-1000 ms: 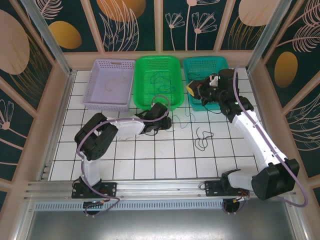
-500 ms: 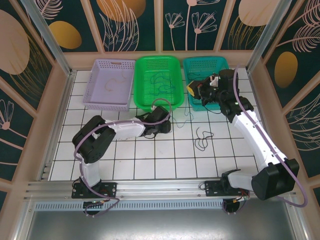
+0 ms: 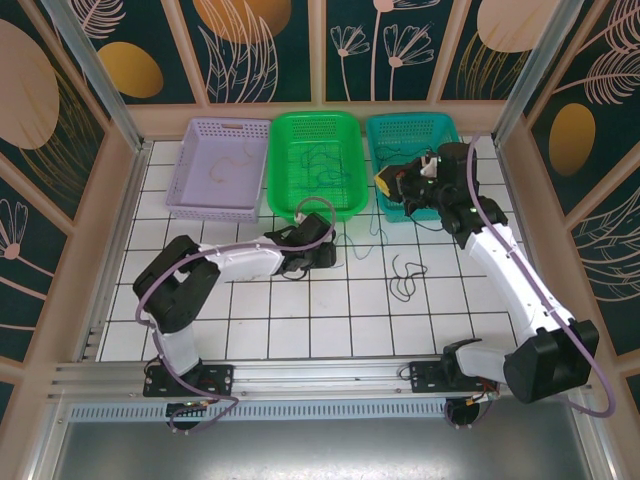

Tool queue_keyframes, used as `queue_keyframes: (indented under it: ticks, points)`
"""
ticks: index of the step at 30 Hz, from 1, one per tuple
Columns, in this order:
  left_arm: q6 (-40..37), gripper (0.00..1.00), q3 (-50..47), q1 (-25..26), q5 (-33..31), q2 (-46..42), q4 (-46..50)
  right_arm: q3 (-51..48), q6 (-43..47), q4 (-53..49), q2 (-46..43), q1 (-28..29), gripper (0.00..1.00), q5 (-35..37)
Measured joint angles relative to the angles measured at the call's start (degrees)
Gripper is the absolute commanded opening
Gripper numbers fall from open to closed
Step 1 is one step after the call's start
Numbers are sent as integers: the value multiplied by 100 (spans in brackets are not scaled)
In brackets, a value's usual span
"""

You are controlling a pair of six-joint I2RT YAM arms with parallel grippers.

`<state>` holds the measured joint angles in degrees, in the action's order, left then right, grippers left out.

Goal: Untangle the cables

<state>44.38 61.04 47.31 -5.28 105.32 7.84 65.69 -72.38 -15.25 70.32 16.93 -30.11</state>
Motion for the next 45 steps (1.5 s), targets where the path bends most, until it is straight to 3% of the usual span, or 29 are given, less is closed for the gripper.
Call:
queue_keyframes:
  ticks: [4, 10, 12, 16, 23, 31, 39, 45]
  points:
    - [-63, 45, 7, -28, -28, 240, -4, -35, -15, 2, -72, -2, 0, 0]
    - [-247, 31, 254, -70, -15, 437, 63, -203, -87, 44, -142, -2, 0, -2]
    - [-304, 24, 306, -70, -22, 492, 66, -229, -118, 46, -142, -2, 0, -2]
    - [-402, 0, 361, -90, -52, 564, 28, -245, -146, 72, -142, -2, 0, 0]
    - [-581, 0, -304, -79, 170, 105, -393, 247, 94, 76, 33, -232, 0, 7]
    - [-1110, 0, -1626, 37, 901, -1731, -332, 2153, 417, 686, 1163, -787, 0, 4]
    - [-1349, 0, -1945, 50, 1733, -2531, -487, 3213, 525, 1626, 2391, -793, 0, -44]
    - [-1255, 0, -1784, 44, 1788, -3016, -387, 4398, 562, 2028, 3517, -754, 0, -151]
